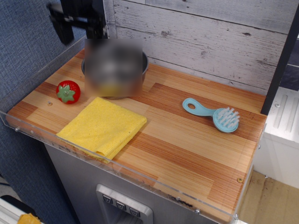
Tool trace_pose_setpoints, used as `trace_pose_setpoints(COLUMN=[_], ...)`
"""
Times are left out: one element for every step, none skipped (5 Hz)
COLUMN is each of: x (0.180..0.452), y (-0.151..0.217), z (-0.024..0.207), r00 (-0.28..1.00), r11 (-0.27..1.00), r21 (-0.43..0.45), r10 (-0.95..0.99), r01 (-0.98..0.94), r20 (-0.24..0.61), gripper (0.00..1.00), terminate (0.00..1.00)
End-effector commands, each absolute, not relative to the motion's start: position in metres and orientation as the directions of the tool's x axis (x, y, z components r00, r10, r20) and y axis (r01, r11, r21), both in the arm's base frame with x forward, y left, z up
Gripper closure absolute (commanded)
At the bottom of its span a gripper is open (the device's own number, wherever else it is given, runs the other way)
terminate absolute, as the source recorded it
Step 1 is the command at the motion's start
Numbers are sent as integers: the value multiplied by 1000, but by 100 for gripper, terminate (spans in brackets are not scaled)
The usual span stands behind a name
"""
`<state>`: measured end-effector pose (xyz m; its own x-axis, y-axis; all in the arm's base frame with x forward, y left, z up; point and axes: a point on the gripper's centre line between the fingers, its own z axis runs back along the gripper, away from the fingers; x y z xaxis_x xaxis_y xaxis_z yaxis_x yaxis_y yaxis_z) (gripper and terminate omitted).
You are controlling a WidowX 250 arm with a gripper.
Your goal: Move the silver pot away from blue spatula.
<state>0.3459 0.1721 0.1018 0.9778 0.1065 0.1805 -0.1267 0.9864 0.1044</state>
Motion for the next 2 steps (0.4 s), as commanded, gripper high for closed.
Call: trace_pose_setpoints(x=[347,352], y=[109,60], z=[164,172], r00=[958,961], r11=[994,997], r21=[89,73], r10=[43,-30], r01=[-71,10], r20=[285,275], gripper=[0,0], terminate=[0,0])
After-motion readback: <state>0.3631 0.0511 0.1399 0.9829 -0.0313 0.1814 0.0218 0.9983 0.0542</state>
